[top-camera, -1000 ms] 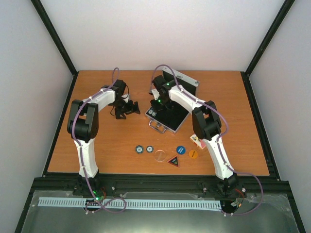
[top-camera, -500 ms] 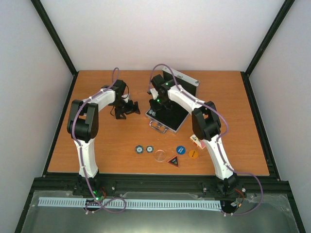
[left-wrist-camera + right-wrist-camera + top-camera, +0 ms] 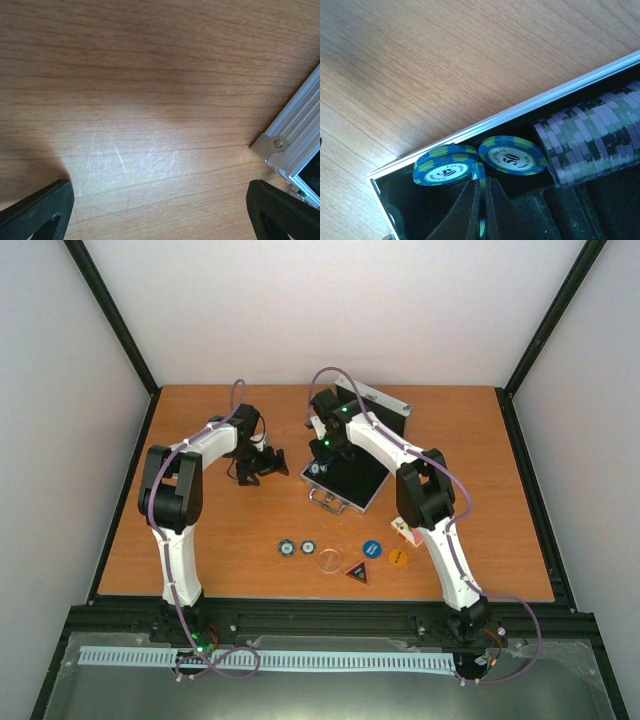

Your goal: Pack up texas hold em set

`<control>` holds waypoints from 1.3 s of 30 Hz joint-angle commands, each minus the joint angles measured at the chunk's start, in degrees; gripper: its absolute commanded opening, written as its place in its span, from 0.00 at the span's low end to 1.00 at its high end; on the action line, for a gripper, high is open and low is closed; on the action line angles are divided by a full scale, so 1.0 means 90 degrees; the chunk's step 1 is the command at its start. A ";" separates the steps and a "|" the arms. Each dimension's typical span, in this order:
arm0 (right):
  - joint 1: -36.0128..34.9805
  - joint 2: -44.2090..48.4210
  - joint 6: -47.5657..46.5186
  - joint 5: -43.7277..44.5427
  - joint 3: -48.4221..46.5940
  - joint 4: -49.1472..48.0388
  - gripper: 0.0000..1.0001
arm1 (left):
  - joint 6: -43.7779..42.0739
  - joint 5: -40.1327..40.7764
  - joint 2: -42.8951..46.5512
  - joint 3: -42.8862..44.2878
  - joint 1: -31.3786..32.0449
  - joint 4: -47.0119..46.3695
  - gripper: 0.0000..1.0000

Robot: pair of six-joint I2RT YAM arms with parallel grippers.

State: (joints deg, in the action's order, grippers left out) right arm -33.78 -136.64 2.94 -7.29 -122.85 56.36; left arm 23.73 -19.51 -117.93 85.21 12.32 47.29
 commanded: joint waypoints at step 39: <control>0.0043 -0.0341 -0.0550 0.0526 0.0088 -0.0705 0.19 | -0.0096 0.0337 -0.0178 -0.0360 -0.0070 0.0020 0.98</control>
State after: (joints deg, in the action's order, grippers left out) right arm -33.71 -138.21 -1.58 -4.49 -121.97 50.63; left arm 23.73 -19.53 -117.47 84.38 12.32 46.44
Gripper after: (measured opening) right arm 0.140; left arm 0.977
